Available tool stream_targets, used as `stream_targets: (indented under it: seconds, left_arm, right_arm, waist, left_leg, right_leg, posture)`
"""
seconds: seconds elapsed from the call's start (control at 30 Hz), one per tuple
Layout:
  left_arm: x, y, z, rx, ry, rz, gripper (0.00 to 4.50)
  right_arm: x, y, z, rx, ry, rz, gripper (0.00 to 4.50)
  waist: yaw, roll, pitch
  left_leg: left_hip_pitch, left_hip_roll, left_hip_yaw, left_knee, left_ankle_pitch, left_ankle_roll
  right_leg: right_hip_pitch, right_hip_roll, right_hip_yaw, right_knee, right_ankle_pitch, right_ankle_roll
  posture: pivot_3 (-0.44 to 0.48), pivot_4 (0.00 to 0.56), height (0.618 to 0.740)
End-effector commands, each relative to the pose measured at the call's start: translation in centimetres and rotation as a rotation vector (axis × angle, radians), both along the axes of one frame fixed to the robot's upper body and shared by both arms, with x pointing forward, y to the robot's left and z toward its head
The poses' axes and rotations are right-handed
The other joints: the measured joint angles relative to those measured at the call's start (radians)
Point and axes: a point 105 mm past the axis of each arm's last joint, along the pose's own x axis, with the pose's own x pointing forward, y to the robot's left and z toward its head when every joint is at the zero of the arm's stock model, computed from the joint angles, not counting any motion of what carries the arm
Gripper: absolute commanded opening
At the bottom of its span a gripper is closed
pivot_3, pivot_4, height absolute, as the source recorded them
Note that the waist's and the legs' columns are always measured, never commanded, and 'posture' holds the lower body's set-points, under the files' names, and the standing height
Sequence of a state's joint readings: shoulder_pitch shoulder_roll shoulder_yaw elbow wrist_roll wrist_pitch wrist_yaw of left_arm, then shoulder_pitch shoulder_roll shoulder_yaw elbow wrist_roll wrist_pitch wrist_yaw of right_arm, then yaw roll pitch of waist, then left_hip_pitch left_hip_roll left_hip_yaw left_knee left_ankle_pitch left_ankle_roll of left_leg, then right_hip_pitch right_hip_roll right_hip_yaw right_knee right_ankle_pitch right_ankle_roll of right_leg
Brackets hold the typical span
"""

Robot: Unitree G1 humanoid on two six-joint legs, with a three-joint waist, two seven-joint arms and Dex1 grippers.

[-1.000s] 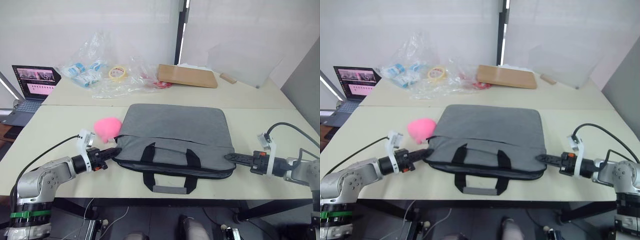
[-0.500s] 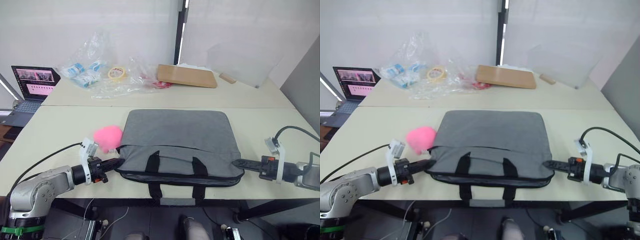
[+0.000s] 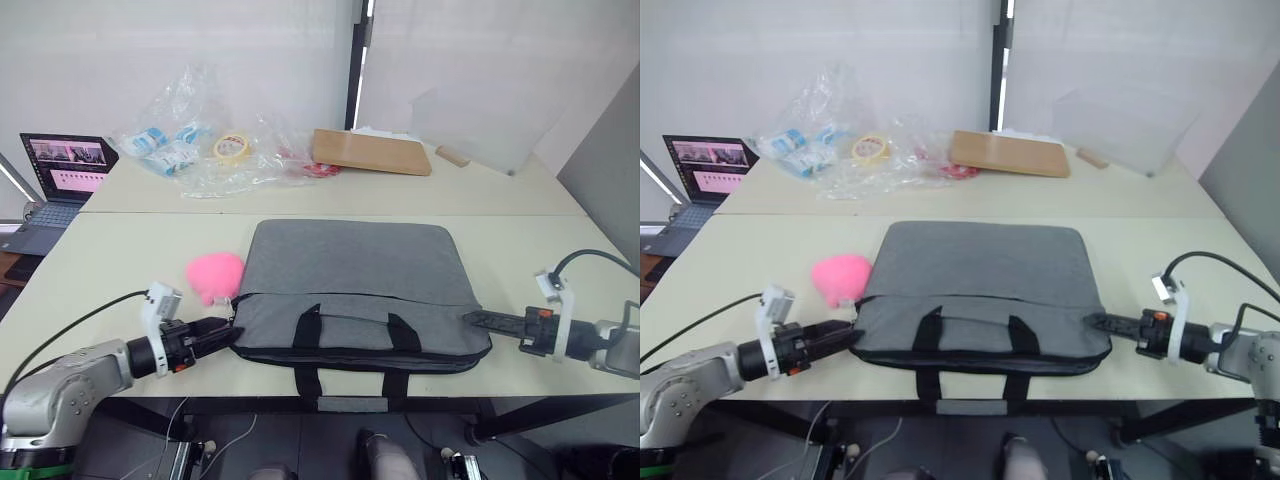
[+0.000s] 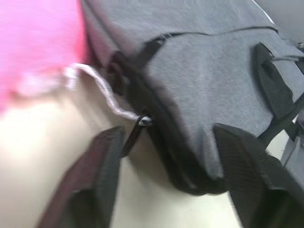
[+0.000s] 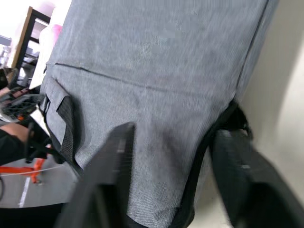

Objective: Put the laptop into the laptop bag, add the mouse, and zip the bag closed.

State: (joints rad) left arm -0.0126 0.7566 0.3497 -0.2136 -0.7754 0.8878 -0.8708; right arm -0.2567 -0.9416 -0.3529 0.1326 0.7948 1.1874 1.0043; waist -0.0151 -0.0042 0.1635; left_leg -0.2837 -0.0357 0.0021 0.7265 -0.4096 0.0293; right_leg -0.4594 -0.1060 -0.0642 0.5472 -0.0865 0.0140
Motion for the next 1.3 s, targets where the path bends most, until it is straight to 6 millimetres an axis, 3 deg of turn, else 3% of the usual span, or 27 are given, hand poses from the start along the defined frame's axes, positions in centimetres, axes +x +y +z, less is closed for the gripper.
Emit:
stream_targets:
  seconds: [0.03,0.07,0.1,0.2,0.3,0.33,0.43,0.63,0.67,0.8,1.0,1.07,1.17,1.3]
  left_arm:
    - [-0.3,2.6,2.1,0.022,-0.067,0.048,4.50]
    - [-0.3,3.6,2.6,0.034,-0.080,0.070,4.50]
    - [-0.3,4.5,3.3,0.048,-0.095,0.090,4.50]
    - [0.4,6.3,5.5,0.088,-0.203,0.139,4.50]
    - [1.5,8.7,7.6,0.203,-0.358,0.192,4.50]
    - [1.8,9.3,8.0,0.246,-0.400,0.204,4.50]
    - [2.5,11.2,8.1,0.357,-0.475,0.222,4.50]
    - [3.2,13.2,7.1,0.435,-0.475,0.221,4.50]
    - [3.4,13.5,7.0,0.437,-0.461,0.228,4.50]
    - [3.9,14.8,6.5,0.431,-0.437,0.280,4.50]
    - [3.7,14.1,6.3,0.378,-0.423,0.252,4.50]
    - [3.9,13.3,6.5,0.352,-0.422,0.221,4.50]
    - [4.2,12.7,6.7,0.333,-0.419,0.190,4.50]
    - [5.3,9.7,7.4,0.309,-0.413,0.077,4.50]
  right_arm:
    - [0.6,-2.3,2.2,-0.107,-0.113,-0.021,4.04]
    - [0.8,-2.9,2.6,-0.164,-0.140,-0.009,4.42]
    - [0.9,-3.3,3.1,-0.224,-0.171,0.011,4.47]
    - [1.7,-4.0,4.3,-0.362,-0.264,0.067,4.47]
    - [3.1,-5.2,5.6,-0.641,-0.472,0.149,4.47]
    - [3.4,-5.2,6.0,-0.654,-0.518,0.176,4.47]
    - [4.5,-5.0,7.3,-0.694,-0.667,0.235,4.47]
    - [6.0,-4.1,8.8,-0.704,-0.790,0.293,4.47]
    - [6.1,-3.2,9.1,-0.671,-0.802,0.323,4.47]
    - [5.4,3.3,11.2,-0.447,-0.876,0.521,4.47]
    - [1.8,10.8,13.3,-0.189,-0.897,0.749,4.47]
    - [0.9,13.5,13.2,-0.148,-0.914,0.822,4.47]
    - [0.6,15.2,12.8,-0.126,-0.919,0.851,4.47]
    - [2.4,18.0,10.5,-0.151,-0.911,0.823,4.47]
  waist:
    - [-0.001,0.000,0.000]
    - [-0.001,0.000,0.000]
    - [-0.001,0.000,0.000]
    - [-0.003,0.000,0.000]
    - [-0.004,0.001,0.000]
    - [-0.005,0.001,0.001]
    - [-0.010,0.001,0.001]
    - [-0.035,0.001,0.001]
    - [-0.037,0.002,0.001]
    - [-0.045,0.002,0.001]
    - [-0.037,0.002,0.001]
    - [-0.033,0.002,0.001]
    - [-0.024,0.002,0.001]
    - [-0.019,0.000,0.001]
  left_leg:
    - [0.000,0.000,0.000,-0.001,0.000,0.000]
    - [0.000,0.000,0.001,-0.001,0.000,0.000]
    - [0.000,0.000,0.001,-0.001,0.000,0.000]
    - [0.001,0.000,0.001,-0.001,0.000,0.000]
    - [0.001,0.000,0.001,-0.001,0.000,-0.001]
    - [0.002,0.000,0.002,-0.001,0.000,-0.001]
    - [0.003,0.000,0.002,-0.005,0.001,-0.002]
    - [0.007,0.001,0.003,-0.012,0.003,-0.005]
    - [0.007,0.002,0.003,-0.012,0.003,-0.005]
    - [0.007,0.003,0.002,-0.011,0.003,-0.005]
    - [0.004,0.003,0.000,-0.009,0.003,-0.005]
    - [0.000,0.002,0.000,-0.007,0.003,-0.005]
    - [-0.002,0.002,-0.001,-0.004,0.003,-0.005]
    - [-0.003,0.000,-0.001,0.000,0.003,-0.005]
  right_leg:
    - [0.000,0.000,0.000,0.000,0.000,0.000]
    - [0.000,0.000,0.000,0.000,0.000,0.000]
    - [0.000,0.000,0.000,0.000,0.000,0.000]
    - [0.000,0.000,0.000,0.001,-0.001,0.000]
    - [0.000,0.000,0.000,0.001,-0.001,0.000]
    - [0.000,0.000,0.000,0.001,-0.001,0.000]
    - [0.000,0.000,-0.001,-0.001,-0.001,0.000]
    - [0.000,0.000,-0.004,-0.003,-0.002,-0.003]
    - [0.000,0.001,-0.005,-0.003,-0.002,-0.003]
    - [0.000,0.001,-0.005,-0.002,-0.002,-0.004]
    - [-0.008,0.000,-0.006,0.000,-0.002,-0.004]
    - [-0.012,0.000,-0.007,0.001,-0.002,-0.004]
    - [-0.013,0.000,-0.007,0.003,-0.002,-0.004]
    - [-0.013,-0.002,-0.007,0.006,-0.002,-0.004]
  posture:
    - [0.000,0.150,0.740]
    - [0.000,0.150,0.740]
    - [0.000,0.150,0.740]
    - [0.000,0.150,0.740]
    - [0.000,0.150,0.740]
    - [0.000,0.150,0.740]
    - [0.000,0.150,0.740]
    - [0.000,0.150,0.740]
    - [0.000,0.150,0.740]
    - [0.000,0.150,0.740]
    - [0.000,0.150,0.740]
    - [0.000,0.150,0.740]
    - [0.000,0.150,0.740]
    - [0.000,0.150,0.740]
